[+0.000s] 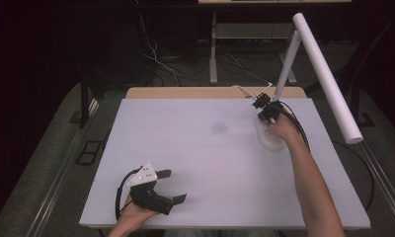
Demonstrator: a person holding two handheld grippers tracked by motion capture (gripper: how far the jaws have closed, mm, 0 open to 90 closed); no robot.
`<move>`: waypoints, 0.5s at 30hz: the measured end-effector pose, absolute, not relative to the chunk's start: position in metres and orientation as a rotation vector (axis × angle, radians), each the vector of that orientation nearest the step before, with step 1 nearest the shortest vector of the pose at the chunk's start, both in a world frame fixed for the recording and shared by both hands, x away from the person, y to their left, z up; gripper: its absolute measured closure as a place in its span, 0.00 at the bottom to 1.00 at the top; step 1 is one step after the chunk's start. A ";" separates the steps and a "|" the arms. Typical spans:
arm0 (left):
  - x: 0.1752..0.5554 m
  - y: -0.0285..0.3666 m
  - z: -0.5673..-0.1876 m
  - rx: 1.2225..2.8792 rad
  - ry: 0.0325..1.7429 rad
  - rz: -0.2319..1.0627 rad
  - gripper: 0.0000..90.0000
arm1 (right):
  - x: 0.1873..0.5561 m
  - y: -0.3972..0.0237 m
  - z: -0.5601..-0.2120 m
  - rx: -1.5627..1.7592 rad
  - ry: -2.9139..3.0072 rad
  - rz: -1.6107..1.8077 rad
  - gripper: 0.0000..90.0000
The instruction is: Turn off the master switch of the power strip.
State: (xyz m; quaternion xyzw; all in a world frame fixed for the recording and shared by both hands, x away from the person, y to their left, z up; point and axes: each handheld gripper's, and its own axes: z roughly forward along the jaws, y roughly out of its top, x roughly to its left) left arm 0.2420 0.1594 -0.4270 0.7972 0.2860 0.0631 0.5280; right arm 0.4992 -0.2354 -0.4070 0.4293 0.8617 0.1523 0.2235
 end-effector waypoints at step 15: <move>0.245 0.158 -0.428 1.906 0.692 0.145 0.02 | 0.494 -0.221 -0.403 1.077 2.358 0.355 0.99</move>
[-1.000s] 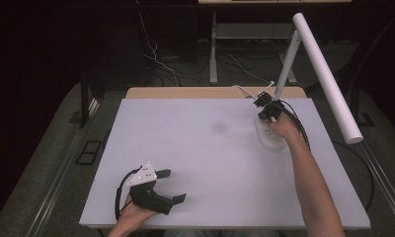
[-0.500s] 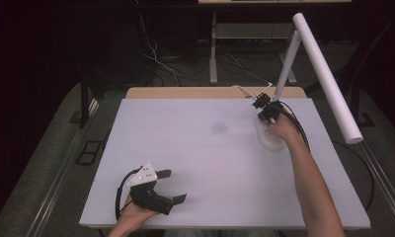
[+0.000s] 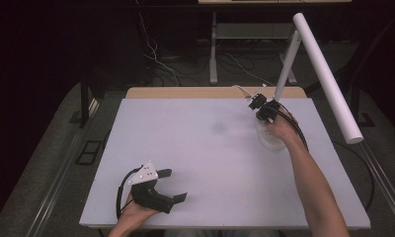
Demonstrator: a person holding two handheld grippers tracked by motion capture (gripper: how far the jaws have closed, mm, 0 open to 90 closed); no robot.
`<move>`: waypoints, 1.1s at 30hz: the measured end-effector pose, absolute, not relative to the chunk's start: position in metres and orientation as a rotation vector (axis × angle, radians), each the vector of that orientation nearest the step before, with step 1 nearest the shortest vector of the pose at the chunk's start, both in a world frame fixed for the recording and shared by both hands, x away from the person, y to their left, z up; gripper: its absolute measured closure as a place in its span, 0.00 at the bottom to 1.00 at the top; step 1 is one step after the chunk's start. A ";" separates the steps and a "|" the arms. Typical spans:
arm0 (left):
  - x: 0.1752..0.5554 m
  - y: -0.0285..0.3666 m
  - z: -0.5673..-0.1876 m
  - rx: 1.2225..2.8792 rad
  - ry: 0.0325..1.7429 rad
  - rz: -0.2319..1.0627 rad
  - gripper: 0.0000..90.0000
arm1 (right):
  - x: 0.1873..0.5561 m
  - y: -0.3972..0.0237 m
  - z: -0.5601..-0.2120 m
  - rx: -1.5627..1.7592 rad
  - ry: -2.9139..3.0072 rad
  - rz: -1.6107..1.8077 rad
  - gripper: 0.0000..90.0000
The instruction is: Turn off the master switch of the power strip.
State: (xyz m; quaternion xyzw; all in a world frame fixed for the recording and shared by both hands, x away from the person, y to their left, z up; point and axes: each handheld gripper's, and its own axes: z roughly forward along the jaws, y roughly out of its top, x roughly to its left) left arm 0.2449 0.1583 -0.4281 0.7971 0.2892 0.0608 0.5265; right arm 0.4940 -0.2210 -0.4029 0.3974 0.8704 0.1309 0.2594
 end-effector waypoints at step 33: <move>0.244 0.156 -0.427 1.901 0.676 0.141 0.02 | 0.402 -0.216 -0.342 1.108 2.298 0.838 0.36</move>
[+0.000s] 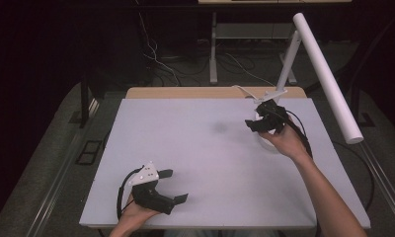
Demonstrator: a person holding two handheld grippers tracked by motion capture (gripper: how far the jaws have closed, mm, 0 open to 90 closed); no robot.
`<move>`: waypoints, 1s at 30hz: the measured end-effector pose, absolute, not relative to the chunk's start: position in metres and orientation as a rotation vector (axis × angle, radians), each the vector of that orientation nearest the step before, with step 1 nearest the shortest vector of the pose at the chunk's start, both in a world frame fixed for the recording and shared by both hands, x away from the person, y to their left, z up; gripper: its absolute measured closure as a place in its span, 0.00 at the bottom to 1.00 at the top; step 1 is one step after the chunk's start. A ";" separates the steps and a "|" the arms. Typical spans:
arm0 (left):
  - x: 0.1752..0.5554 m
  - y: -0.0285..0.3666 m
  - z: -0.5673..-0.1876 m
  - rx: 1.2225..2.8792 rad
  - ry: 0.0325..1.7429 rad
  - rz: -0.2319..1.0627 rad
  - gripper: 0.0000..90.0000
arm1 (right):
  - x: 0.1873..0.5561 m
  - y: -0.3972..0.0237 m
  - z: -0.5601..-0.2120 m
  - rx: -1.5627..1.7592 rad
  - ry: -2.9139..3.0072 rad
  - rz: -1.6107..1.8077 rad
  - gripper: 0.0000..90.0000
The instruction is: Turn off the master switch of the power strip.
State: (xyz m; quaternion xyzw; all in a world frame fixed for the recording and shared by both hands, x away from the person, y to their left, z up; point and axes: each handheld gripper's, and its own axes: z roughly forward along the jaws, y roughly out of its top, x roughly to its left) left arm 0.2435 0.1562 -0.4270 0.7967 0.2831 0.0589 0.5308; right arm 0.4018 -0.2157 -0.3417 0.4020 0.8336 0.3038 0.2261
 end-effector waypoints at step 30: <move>0.245 0.155 -0.427 1.899 0.679 0.137 0.01 | 0.284 -0.258 -0.369 1.198 2.320 1.194 0.00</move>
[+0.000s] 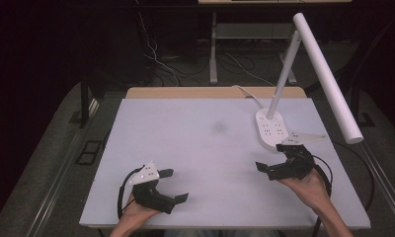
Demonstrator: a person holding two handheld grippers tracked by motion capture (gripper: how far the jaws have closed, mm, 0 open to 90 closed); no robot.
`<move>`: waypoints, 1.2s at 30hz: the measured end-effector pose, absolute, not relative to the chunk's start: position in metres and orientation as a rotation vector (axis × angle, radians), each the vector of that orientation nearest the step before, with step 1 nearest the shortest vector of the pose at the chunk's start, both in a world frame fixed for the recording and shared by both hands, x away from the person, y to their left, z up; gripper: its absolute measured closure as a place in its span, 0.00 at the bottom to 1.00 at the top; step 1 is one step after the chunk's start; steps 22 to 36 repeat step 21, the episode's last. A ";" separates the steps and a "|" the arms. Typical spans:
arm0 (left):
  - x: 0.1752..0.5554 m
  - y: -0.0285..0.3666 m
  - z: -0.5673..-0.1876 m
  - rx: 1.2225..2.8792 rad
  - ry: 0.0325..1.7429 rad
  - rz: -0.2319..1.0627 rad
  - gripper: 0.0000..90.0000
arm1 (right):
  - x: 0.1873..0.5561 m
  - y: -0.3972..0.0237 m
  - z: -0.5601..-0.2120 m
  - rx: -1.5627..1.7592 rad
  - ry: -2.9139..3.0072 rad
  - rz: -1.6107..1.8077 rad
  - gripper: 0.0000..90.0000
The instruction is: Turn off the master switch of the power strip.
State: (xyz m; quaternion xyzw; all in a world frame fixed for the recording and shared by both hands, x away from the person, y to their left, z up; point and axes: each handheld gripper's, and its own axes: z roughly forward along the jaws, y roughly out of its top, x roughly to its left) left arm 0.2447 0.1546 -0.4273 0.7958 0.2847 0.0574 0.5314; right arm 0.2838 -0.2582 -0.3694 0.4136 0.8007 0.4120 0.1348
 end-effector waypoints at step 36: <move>0.246 0.155 -0.428 1.899 0.686 0.137 0.01 | 0.237 -0.278 -0.418 1.268 2.242 1.303 0.00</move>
